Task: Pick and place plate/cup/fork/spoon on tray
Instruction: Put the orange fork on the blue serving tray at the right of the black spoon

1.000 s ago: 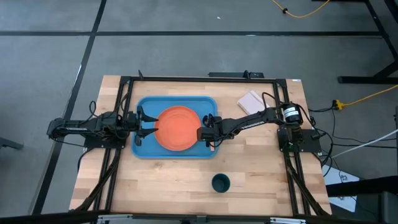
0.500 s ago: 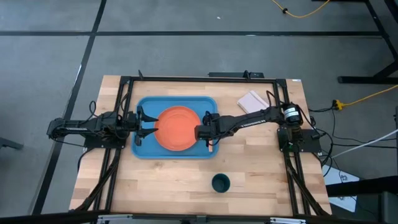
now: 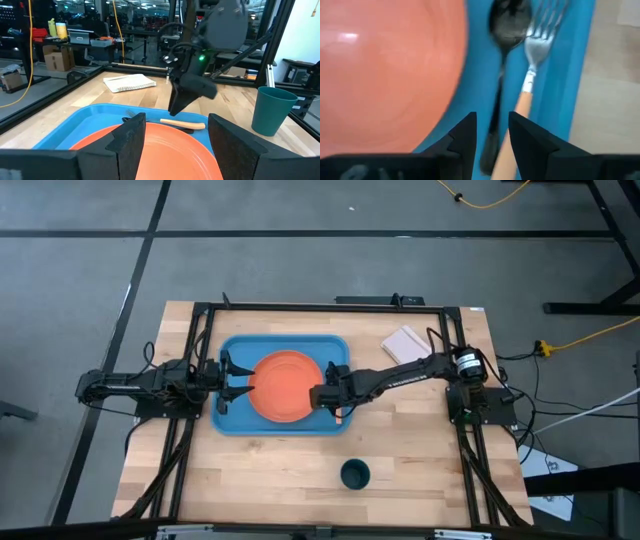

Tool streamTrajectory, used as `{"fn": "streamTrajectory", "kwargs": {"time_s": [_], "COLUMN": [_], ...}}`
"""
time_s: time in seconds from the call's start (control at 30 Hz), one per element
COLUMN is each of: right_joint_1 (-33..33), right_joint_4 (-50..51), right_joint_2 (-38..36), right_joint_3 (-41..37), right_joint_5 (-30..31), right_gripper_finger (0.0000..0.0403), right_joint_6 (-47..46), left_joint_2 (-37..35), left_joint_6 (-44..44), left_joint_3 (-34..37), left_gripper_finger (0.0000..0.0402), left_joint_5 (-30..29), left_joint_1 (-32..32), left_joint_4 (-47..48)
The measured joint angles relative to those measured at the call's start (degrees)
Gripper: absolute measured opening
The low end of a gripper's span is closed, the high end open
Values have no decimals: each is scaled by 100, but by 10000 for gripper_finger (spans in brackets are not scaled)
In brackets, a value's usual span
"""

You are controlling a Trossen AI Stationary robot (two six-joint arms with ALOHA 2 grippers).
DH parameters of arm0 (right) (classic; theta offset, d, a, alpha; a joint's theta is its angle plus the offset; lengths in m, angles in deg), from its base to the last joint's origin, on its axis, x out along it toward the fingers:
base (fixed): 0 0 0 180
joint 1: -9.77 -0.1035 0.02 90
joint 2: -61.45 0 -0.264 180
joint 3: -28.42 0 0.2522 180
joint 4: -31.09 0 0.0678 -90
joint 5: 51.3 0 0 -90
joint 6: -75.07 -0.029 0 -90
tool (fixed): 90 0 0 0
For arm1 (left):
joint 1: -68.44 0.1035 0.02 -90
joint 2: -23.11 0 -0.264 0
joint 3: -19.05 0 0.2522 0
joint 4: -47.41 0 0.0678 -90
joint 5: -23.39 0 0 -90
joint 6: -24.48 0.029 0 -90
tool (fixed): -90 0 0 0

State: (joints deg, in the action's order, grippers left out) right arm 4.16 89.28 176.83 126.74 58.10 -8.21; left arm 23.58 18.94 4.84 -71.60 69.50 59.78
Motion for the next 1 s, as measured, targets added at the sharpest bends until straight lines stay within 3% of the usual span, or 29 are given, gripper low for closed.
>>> {"fn": "streamTrajectory", "kwargs": {"time_s": [0.4, 1.0], "right_joint_1": [629, 735], "right_joint_4": [-453, -1973], "right_joint_2": [319, 471], "right_joint_3": [-51, -49], "right_joint_5": [-603, -654], "right_gripper_finger": [117, 117], "right_joint_6": [700, 1431], "left_joint_2": [0, 0], "left_joint_6": [-1, -1], "left_joint_3": [0, 0], "left_gripper_finger": [208, 208], "left_joint_5": [-1, -1], "left_joint_1": [-1, -1], "left_joint_4": [0, 0]}}
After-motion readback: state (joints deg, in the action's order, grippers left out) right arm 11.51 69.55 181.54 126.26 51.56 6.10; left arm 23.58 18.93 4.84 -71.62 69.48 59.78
